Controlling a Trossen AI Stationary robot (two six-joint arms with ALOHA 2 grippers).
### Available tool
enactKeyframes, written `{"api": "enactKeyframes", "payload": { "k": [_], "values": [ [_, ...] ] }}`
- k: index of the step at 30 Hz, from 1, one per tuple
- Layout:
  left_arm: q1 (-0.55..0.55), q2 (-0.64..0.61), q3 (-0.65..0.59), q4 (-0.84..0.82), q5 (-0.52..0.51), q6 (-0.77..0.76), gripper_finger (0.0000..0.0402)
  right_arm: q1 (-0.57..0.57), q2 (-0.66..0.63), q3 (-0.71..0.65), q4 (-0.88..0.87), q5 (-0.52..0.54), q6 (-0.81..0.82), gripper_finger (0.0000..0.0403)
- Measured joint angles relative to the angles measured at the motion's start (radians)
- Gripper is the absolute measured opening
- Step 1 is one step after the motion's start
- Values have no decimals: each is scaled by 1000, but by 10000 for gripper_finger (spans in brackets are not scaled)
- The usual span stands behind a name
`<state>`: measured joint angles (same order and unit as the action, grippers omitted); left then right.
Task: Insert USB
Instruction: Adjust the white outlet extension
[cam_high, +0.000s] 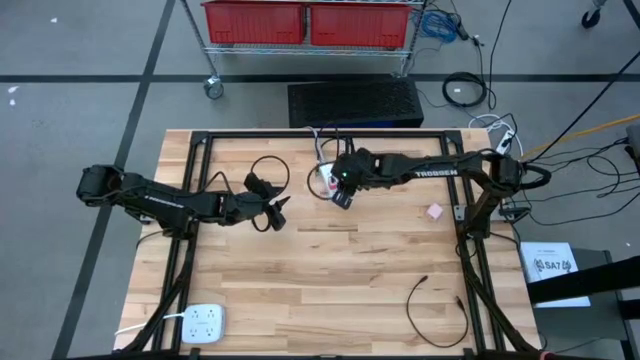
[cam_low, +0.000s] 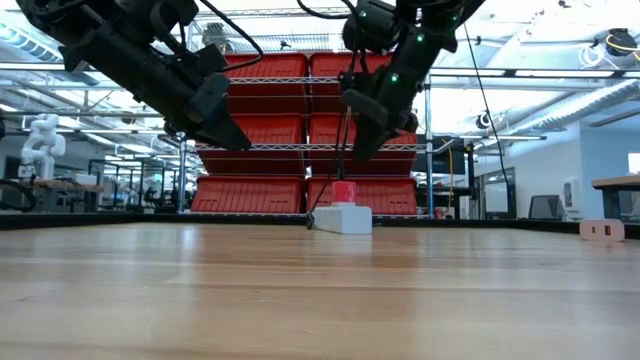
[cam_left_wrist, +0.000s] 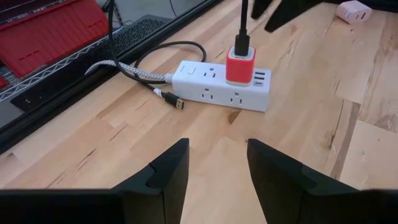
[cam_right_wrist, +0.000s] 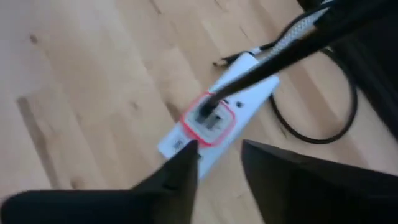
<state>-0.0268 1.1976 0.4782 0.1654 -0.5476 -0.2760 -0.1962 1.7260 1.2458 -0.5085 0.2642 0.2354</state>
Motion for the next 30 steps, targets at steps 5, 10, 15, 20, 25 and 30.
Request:
{"api": "enactKeyframes", "payload": {
  "k": [5,10,15,20,25,30],
  "values": [
    [0,0,0,0,0,0,169,39,0,-73,130,55,61,10],
    [0,0,0,-23,0,-8,169,35,0,-129,105,183,138,6],
    [0,0,0,-27,-7,-26,169,10,1,-280,255,83,246,1],
    [0,0,0,35,-14,-29,169,23,8,-410,577,-9,324,1],
    [8,0,0,35,-15,-26,169,10,65,-399,703,-71,317,0],
    [16,0,0,37,-15,-28,169,-5,179,-302,767,-138,267,0]
  ]
}}
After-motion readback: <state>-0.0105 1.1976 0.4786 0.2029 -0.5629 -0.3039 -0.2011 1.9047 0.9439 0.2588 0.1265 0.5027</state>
